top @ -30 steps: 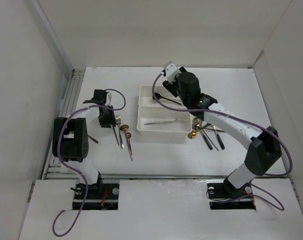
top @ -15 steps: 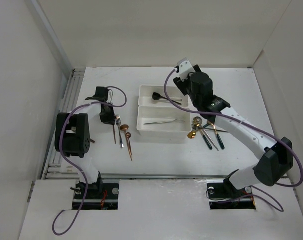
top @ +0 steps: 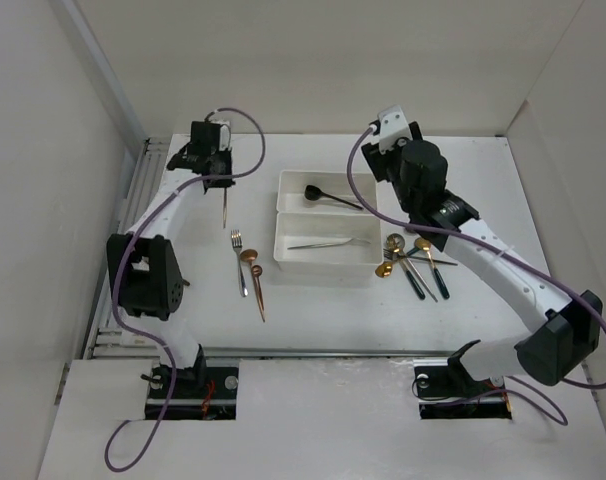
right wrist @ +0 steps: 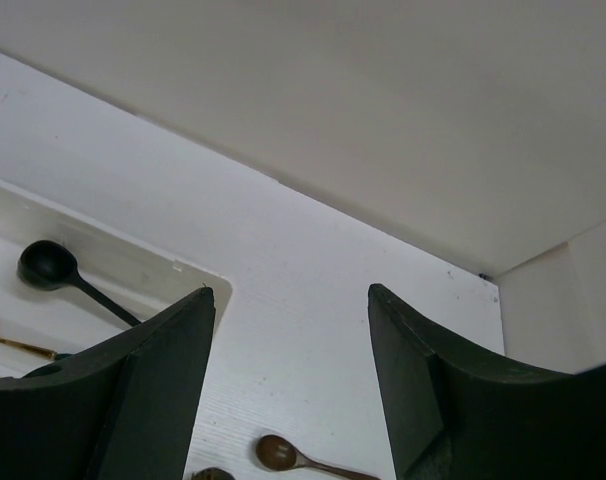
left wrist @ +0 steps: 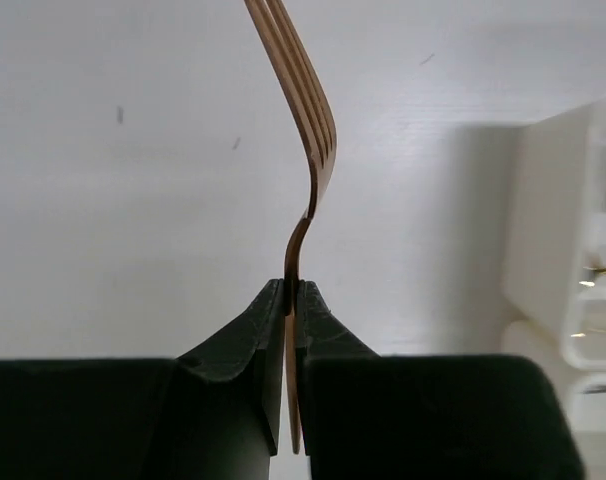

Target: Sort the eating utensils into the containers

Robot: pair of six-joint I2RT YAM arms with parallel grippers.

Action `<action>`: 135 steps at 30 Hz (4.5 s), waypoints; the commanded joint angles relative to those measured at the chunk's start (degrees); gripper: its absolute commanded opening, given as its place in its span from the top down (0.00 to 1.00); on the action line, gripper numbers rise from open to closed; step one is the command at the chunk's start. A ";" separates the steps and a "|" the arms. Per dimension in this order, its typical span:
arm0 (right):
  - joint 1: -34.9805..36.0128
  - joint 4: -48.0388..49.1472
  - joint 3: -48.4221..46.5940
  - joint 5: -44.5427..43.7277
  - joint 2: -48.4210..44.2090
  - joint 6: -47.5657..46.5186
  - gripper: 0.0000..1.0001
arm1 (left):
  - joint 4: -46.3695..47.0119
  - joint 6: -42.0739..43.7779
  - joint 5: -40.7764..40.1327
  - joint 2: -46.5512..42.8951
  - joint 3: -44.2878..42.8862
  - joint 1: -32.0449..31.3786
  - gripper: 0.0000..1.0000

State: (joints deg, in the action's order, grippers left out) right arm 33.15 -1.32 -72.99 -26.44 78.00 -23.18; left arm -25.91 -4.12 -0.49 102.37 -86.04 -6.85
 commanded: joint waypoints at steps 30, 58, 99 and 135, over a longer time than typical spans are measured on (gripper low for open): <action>-3.79 5.19 5.76 1.65 -8.66 5.51 0.28 | 4.64 29.74 7.88 -6.21 2.20 -30.69 0.64; 5.17 3.00 -6.98 -4.77 5.68 29.95 0.11 | -18.30 -14.51 0.14 -0.59 20.46 30.14 0.47; 1.49 8.08 -7.88 -11.09 5.06 26.61 0.11 | -7.22 18.07 9.72 -1.02 -0.26 10.23 1.00; -10.91 12.31 6.46 -4.94 -3.47 31.96 0.10 | 0.79 8.64 -4.33 -7.18 -5.62 -20.33 0.21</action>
State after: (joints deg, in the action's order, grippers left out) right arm 22.41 8.16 -64.10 -32.23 73.17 6.66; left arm -27.14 20.71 0.86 102.98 -88.07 -36.45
